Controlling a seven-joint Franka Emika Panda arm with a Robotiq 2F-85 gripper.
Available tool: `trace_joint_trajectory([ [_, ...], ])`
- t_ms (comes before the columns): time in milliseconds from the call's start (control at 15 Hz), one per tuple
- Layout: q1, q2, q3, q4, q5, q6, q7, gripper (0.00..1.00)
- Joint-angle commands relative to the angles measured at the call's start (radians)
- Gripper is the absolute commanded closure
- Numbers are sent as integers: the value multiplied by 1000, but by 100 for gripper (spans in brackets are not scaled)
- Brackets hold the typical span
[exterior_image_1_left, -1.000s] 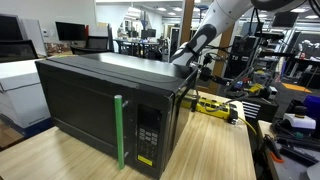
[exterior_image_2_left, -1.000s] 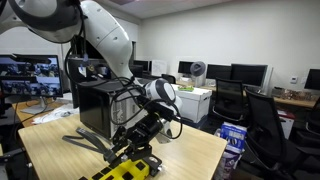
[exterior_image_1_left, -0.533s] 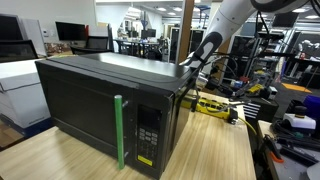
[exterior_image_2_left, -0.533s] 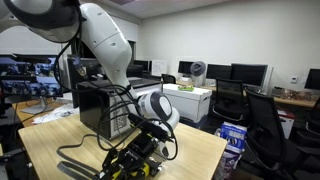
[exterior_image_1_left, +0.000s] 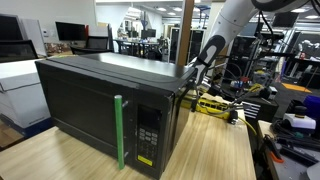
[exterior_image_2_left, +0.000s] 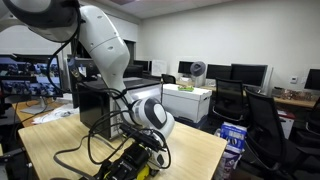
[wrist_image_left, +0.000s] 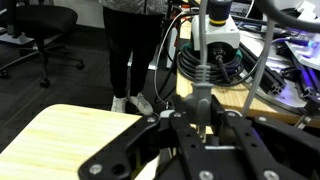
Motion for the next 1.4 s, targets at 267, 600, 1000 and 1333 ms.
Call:
trace_joint_trajectory([
  [267,1,-29,13,-48,28,72,38,92],
  [600,11,6,19,25,62,23,59,92],
  [1000,19,55,27,132,121,-10,90,92],
  [1333,19,94,29,186,128,-49,102,92],
])
